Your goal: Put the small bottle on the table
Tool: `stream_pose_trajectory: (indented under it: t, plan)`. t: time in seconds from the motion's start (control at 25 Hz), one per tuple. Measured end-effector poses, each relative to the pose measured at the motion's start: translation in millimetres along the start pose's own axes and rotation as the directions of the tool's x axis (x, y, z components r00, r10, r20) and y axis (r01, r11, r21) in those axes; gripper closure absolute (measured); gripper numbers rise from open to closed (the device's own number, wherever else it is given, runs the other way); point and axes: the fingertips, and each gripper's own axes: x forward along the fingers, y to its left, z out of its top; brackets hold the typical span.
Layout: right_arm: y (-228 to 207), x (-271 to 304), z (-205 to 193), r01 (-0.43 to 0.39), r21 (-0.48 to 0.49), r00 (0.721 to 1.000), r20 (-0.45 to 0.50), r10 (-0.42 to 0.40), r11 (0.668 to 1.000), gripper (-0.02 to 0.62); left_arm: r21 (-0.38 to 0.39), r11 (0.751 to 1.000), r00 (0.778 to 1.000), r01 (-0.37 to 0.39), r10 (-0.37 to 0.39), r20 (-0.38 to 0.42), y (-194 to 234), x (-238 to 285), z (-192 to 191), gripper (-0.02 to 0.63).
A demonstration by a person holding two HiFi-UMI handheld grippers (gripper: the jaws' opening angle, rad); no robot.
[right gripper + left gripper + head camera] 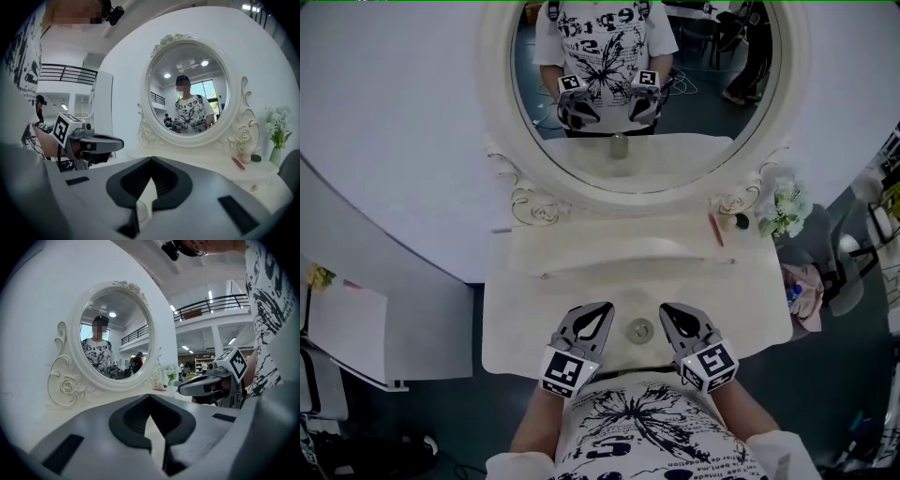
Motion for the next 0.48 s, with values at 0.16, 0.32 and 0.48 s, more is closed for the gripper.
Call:
stream_pose_trajectory:
  t: [0.16,0.32,0.48]
  plan:
    - [-0.5,-0.1,3.5,0.007,-0.005,1.000,0.014,-0.006,1.000,0.578,-0.001,1.000,1.000,-0.012,0.012,-0.008,1.7,-0.9,-1.4,0.586]
    - [0.3,1.1,4.5,0.013,-0.004,1.000,0.019,-0.013,1.000,0.578,0.006,1.000,1.000,-0.007,0.007,-0.008,0.2,-1.8,-1.0,0.586]
    - [1.5,1.4,1.6,0.016,-0.006,1.000,0.012,-0.016,1.000,0.578,-0.008,1.000,1.000,-0.016,0.016,-0.001,1.8,-1.8,-0.7,0.586]
